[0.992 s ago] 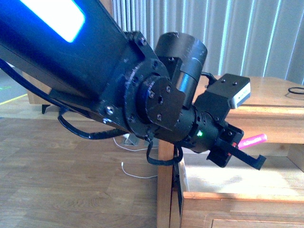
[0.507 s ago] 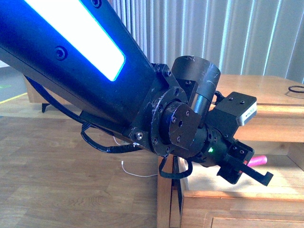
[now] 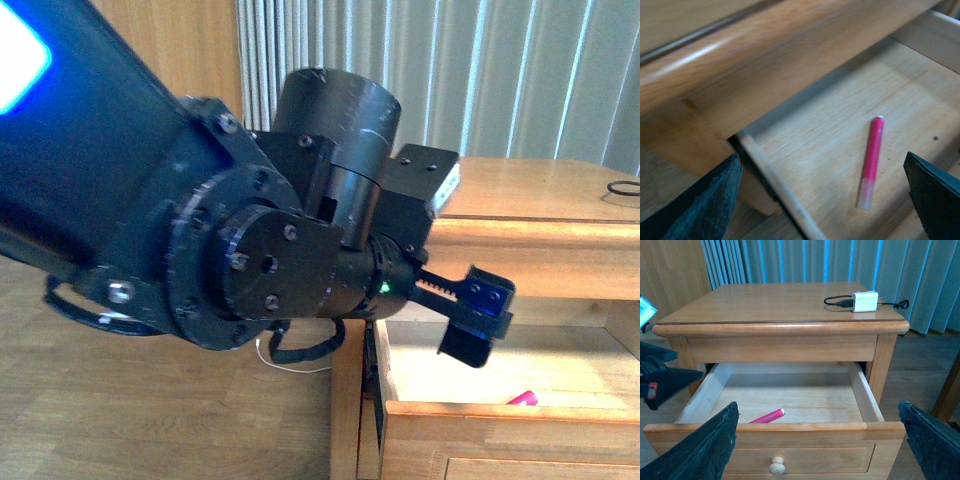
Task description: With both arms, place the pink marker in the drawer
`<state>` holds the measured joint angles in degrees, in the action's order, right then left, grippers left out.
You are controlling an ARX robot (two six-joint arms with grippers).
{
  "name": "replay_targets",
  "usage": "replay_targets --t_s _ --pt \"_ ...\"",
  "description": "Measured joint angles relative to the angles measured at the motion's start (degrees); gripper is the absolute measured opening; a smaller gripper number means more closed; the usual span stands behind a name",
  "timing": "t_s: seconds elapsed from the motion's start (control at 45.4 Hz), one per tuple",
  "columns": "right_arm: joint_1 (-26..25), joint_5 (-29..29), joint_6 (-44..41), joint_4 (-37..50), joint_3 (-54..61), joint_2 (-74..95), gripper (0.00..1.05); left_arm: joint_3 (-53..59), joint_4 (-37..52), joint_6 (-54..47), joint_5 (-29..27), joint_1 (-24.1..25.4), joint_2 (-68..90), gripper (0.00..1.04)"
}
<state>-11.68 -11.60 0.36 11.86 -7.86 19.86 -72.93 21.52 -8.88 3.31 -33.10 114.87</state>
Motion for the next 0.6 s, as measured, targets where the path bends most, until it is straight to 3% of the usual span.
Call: replay_targets --t_s 0.198,0.287,0.595 --pt "0.0 0.0 0.0 0.0 0.0 0.0 0.96 12.2 4.1 4.2 -11.2 1.9 -11.0 0.99" --pt "0.0 0.0 0.0 0.0 0.0 0.0 0.96 19.5 9.8 2.6 -17.5 2.4 -17.2 0.99" --pt "0.0 0.0 0.0 0.0 0.0 0.0 0.96 38.6 17.4 -1.6 -28.9 1.9 -37.4 0.99"
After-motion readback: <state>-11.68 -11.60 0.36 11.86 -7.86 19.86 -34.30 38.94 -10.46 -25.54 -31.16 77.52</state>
